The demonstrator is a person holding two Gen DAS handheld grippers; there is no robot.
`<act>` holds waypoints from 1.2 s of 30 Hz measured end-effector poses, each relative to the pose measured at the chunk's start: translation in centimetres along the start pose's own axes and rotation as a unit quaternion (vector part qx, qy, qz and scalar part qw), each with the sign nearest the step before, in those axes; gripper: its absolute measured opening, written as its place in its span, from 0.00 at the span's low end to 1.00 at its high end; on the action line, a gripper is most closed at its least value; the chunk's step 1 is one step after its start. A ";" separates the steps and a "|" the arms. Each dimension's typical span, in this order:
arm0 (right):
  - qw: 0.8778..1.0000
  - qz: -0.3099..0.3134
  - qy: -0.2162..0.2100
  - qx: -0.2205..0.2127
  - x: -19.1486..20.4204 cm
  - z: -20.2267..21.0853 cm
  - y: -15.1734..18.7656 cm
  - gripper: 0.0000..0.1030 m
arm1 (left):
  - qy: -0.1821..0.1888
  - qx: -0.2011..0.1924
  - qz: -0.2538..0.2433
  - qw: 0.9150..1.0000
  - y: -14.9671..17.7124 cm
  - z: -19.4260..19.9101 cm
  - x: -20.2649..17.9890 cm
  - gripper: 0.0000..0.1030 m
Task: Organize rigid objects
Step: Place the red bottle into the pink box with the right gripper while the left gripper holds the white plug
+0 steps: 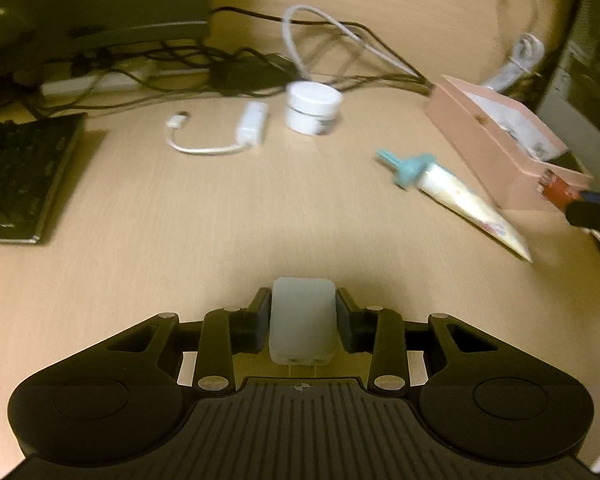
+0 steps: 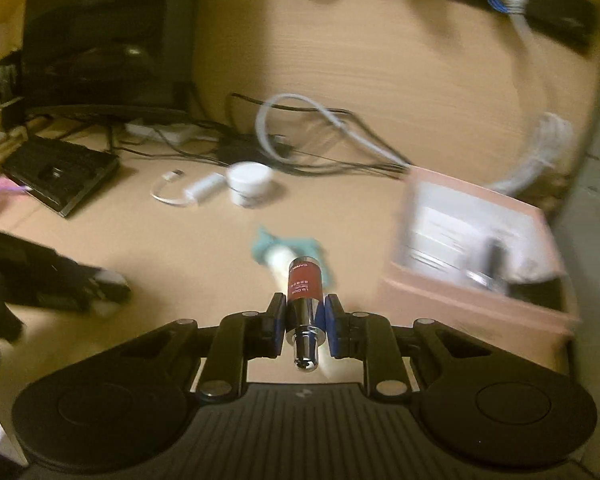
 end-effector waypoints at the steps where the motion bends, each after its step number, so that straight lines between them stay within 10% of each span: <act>1: 1.000 -0.001 0.011 -0.001 -0.7 0.7 0.8 0.19 | 0.012 0.002 -0.009 1.000 0.3 0.1 -0.9 0.36; 9: 0.993 -0.089 0.069 0.036 -6.5 3.8 7.4 0.19 | 0.114 -0.005 -0.109 0.988 -1.5 1.3 -11.2 0.36; 17: 0.984 -0.136 0.112 -0.011 -10.9 7.6 8.5 0.19 | 0.154 -0.163 -0.159 0.961 -16.9 4.3 -21.1 0.36; 22: 0.980 -0.149 0.127 -0.025 -12.3 8.1 8.5 0.19 | 0.166 -0.164 -0.103 0.967 -22.7 2.7 -23.9 0.36; 36: 0.984 -0.148 0.098 -0.020 -13.4 5.6 6.0 0.19 | 0.127 -0.078 -0.025 0.988 -9.3 0.5 -12.4 0.36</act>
Point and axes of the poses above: each gripper's, at about its wrist camera, not at the fingertips, and z roughly against the way its jaws point, x to its left, y to its underside, the point moved 9 cm from there along -z, roughly the way its jaws point, and after that the axes turned 5 degrees about x, right-handed, at the moved point
